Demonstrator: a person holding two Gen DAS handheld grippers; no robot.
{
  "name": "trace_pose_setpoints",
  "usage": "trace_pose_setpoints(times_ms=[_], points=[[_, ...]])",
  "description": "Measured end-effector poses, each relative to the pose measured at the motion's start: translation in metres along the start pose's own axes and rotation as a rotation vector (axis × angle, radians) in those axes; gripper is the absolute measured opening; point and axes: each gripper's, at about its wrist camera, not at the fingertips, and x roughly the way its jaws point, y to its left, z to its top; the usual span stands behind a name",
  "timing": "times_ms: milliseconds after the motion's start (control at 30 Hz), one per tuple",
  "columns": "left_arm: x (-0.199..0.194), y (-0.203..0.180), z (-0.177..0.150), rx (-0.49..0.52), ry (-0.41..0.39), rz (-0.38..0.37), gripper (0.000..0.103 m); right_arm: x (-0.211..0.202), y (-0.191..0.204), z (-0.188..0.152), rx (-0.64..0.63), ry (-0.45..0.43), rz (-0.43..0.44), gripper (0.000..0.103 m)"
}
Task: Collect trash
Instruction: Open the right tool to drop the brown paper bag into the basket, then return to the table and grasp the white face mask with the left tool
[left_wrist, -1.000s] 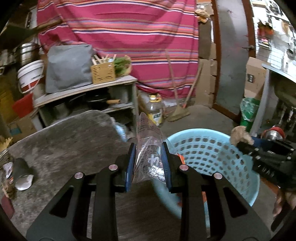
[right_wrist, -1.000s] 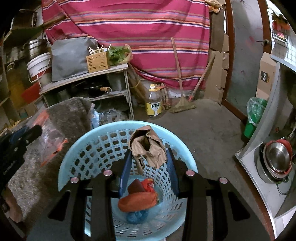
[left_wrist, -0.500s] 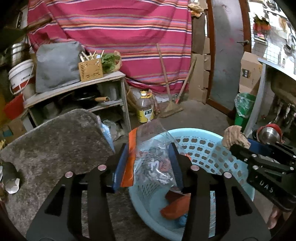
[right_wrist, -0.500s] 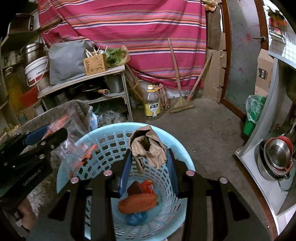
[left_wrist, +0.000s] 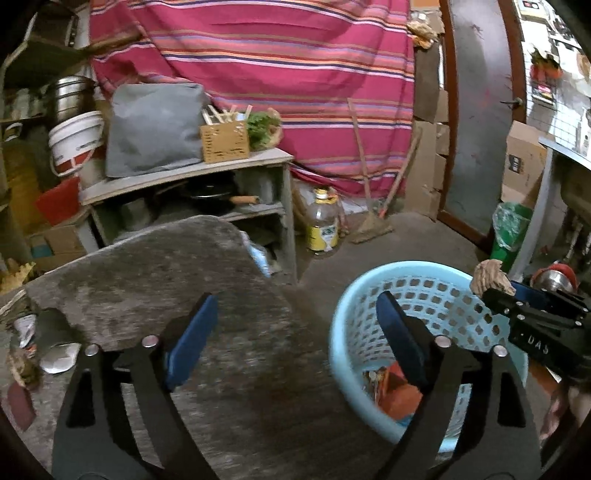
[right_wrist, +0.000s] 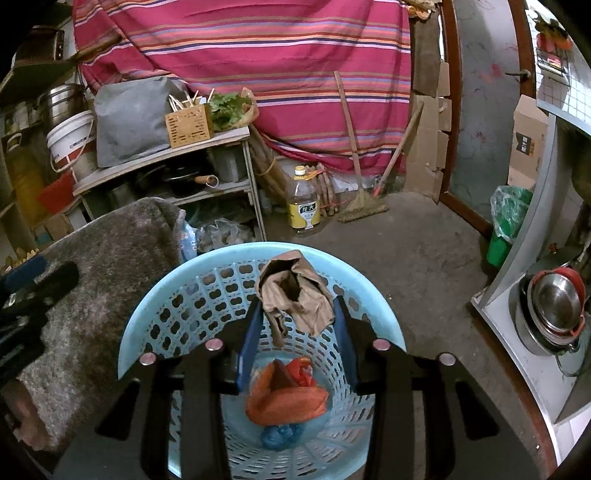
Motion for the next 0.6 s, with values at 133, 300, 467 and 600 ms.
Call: trace_pose_setpoints(times_ms=[133, 300, 467, 600], points=[[-0.014, 0.026, -0.007, -0.030, -0.008, 0.046, 0.094, 0.000, 0.008, -0.001, 0.002, -0.005, -0.024, 0.059], [-0.034, 0.070, -0.018, -0.066, -0.008, 0.105, 0.096, -0.003, 0.022, 0.002, -0.013, -0.011, -0.053, 0.079], [-0.057, 0.121, -0.034, -0.091, -0.007, 0.198, 0.097, -0.006, 0.046, 0.005, -0.045, -0.017, -0.044, 0.083], [-0.068, 0.167, -0.046, -0.128, 0.008, 0.254, 0.097, -0.011, 0.077, 0.004, -0.061, -0.030, -0.003, 0.094]])
